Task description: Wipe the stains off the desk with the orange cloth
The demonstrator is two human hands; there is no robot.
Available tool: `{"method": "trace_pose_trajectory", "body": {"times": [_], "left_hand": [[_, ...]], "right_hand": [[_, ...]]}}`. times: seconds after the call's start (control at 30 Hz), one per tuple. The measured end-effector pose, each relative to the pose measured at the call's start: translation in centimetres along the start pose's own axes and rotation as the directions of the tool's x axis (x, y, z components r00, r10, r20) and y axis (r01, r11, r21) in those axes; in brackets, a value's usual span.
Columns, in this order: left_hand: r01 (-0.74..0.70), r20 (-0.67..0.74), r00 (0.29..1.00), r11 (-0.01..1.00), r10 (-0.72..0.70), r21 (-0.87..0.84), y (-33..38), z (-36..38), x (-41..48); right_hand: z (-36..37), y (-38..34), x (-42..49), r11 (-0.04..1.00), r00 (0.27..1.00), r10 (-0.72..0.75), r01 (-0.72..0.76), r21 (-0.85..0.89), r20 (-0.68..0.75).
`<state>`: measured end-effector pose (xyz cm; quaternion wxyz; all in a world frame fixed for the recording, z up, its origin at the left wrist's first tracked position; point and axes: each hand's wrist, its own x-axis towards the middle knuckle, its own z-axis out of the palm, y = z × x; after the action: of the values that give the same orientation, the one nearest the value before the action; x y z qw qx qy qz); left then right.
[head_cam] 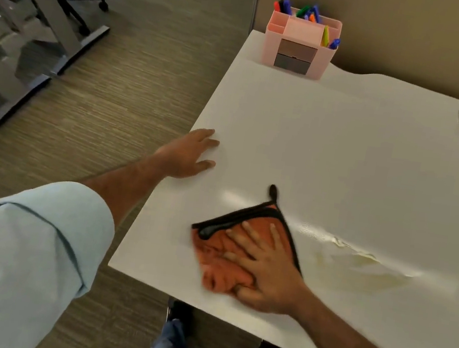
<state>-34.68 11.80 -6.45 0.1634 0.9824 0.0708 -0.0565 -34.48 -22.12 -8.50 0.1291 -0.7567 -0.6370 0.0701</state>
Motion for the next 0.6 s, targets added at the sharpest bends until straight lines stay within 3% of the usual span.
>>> {"method": "trace_pose_trajectory", "body": {"times": [0.13, 0.23, 0.33, 0.43, 0.5, 0.6], "left_hand": [[-0.033, 0.008, 0.999, 0.999, 0.033, 0.04, 1.8, 1.5, 0.2], [0.002, -0.017, 1.0, 1.0, -0.002, -0.029, 2.2, 2.2, 0.2], [0.01, -0.051, 0.999, 0.999, -0.012, -0.037, 2.0, 2.1, 0.3], [0.0, -0.048, 0.999, 1.0, -0.002, -0.027, 1.5, 2.2, 0.3], [-0.008, -0.05, 0.999, 1.0, 0.007, -0.016, 1.5, 2.4, 0.3], [0.004, -0.07, 0.997, 1.0, -0.006, -0.024, 1.9, 2.9, 0.2]], "right_hand": [[-2.3, 5.2, -0.8, 0.953, 0.955, 0.297, -0.297, -0.052, -0.017], [-1.8, 4.3, 3.4, 0.889, 0.892, 0.451, -0.452, -0.076, -0.029], [0.0, 0.3, 4.7, 0.951, 0.951, 0.309, -0.308, -0.039, 0.004], [1.1, -1.2, 0.4, 0.989, 0.991, 0.132, -0.13, -0.07, 0.03], [0.6, 0.5, -3.6, 0.984, 0.987, 0.163, -0.162, -0.072, 0.013], [-1.6, 4.5, -7.2, 0.941, 0.943, 0.331, -0.333, -0.056, -0.035]]}}
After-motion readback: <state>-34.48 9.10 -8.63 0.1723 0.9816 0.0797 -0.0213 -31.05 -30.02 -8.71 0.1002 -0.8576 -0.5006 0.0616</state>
